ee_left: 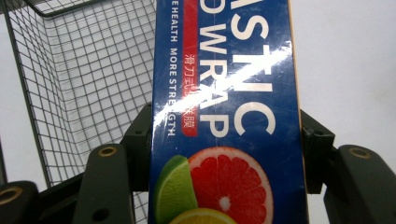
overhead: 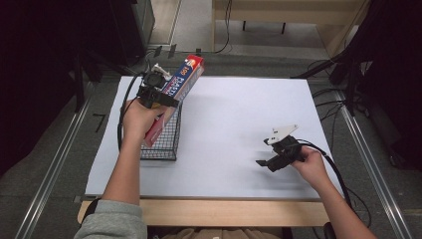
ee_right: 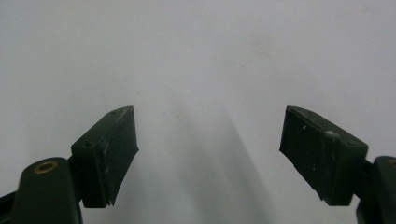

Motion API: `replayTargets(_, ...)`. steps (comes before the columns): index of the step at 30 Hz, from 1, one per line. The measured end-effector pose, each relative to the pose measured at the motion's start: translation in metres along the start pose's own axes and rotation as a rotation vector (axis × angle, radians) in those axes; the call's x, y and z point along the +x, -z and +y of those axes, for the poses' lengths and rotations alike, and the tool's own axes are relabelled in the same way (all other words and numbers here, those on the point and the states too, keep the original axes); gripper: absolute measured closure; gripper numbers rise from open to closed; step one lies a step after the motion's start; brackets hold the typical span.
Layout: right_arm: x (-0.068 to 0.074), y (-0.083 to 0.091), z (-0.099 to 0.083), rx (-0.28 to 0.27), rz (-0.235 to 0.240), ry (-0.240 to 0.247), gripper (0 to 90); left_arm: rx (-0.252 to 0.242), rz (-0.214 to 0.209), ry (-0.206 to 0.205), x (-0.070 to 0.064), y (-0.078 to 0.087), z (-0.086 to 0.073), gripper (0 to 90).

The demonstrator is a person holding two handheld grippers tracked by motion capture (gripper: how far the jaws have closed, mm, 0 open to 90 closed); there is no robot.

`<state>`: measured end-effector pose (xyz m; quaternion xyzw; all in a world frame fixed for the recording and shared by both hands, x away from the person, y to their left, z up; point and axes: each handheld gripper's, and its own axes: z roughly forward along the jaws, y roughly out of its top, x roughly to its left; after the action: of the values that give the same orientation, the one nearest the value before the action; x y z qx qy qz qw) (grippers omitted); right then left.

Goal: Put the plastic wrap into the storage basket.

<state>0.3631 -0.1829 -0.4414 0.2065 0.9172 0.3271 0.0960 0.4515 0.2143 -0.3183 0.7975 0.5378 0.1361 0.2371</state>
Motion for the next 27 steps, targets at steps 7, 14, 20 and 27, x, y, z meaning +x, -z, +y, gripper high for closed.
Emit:
replayTargets(7,0.000,-0.002,-0.001,0.008,0.001,0.008,19.4,0.010,0.039,0.047,0.009,-0.005,0.000,40.2)
replayTargets(14,0.000,-0.001,-0.001,0.008,-0.003,0.007,19.4,0.011,0.073,0.138,0.024,-0.014,-0.003,40.2)
replayTargets(20,0.000,-0.001,-0.001,0.010,-0.004,0.006,19.4,0.002,0.135,0.174,0.027,-0.021,-0.003,40.2)
replayTargets(27,0.001,-0.001,-0.001,0.010,-0.001,0.015,19.4,0.020,0.139,0.214,0.030,-0.036,-0.011,40.2)
